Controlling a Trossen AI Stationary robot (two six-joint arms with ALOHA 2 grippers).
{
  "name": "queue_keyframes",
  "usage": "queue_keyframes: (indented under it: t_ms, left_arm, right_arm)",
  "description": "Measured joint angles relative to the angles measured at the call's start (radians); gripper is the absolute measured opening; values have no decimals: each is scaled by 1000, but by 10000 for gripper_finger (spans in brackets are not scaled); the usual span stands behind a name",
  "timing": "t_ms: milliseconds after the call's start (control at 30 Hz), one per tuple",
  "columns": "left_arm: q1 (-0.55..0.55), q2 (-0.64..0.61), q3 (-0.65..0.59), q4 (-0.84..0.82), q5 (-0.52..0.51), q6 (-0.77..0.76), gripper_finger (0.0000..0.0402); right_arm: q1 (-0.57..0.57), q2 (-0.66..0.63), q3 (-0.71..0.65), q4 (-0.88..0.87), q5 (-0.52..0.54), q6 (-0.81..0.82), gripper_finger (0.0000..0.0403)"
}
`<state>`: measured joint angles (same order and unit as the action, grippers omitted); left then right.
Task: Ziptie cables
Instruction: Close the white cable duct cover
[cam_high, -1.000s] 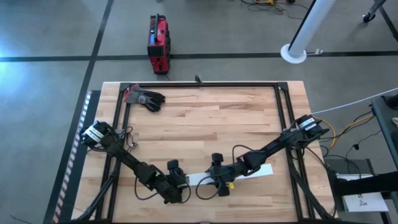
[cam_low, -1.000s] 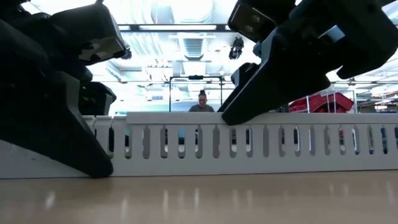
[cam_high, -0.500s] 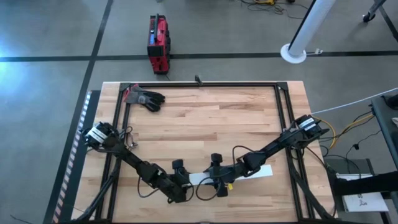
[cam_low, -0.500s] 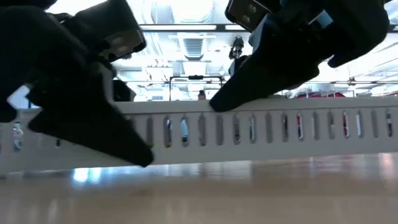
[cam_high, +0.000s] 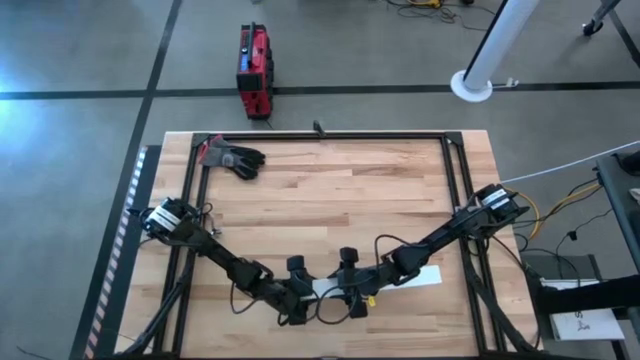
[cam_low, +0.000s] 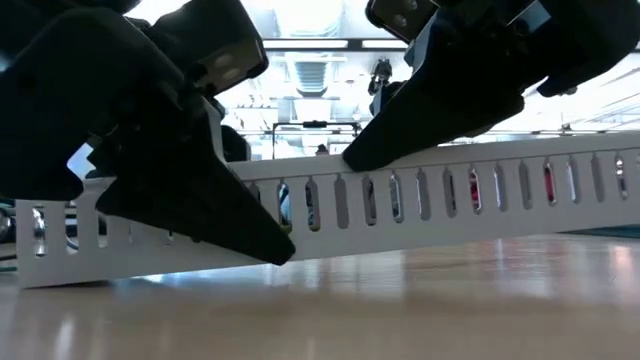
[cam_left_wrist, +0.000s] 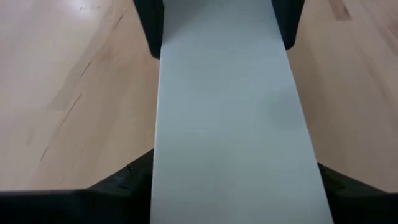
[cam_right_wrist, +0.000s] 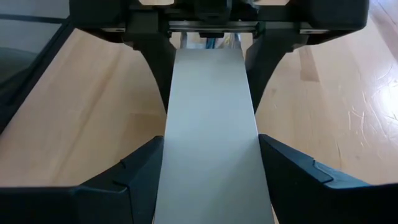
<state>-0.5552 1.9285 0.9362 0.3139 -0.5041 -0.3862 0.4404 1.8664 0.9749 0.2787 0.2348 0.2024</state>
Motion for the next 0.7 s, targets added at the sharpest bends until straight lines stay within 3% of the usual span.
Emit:
queue_keyframes:
  t_ms: [167, 333, 700]
  left_arm:
    - [2, -20, 29, -72, 17, 17, 253]
    - [-12, -68, 45, -208, 44, -61, 271]
    - [-97, -70, 39, -510, 82, -283, 256]
  right_arm:
    - [-2, -1, 3, -25, -7, -2, 218]
    - [-5, 0, -14, -69, -6, 22, 218]
    - [2, -3, -47, -42, -2, 53, 218]
